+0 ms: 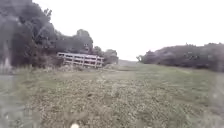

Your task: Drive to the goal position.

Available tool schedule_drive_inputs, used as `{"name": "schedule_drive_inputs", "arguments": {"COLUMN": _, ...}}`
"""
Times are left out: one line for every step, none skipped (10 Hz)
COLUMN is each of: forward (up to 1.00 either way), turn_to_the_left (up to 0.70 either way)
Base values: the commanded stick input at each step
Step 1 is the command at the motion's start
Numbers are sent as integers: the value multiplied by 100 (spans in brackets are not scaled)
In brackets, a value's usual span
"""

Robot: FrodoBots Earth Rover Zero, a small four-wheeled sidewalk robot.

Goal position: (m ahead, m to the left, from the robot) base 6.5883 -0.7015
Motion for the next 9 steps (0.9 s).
{"name": "schedule_drive_inputs", "arguments": {"forward": 70, "turn_to_the_left": -33}}
{"name": "schedule_drive_inputs", "arguments": {"forward": 70, "turn_to_the_left": -35}}
{"name": "schedule_drive_inputs", "arguments": {"forward": 70, "turn_to_the_left": -35}}
{"name": "schedule_drive_inputs", "arguments": {"forward": 70, "turn_to_the_left": -35}}
{"name": "schedule_drive_inputs", "arguments": {"forward": 70, "turn_to_the_left": -35}}
{"name": "schedule_drive_inputs", "arguments": {"forward": 70, "turn_to_the_left": -35}}
{"name": "schedule_drive_inputs", "arguments": {"forward": 70, "turn_to_the_left": -20}}
{"name": "schedule_drive_inputs", "arguments": {"forward": 70, "turn_to_the_left": -4}}
{"name": "schedule_drive_inputs", "arguments": {"forward": 70, "turn_to_the_left": 0}}
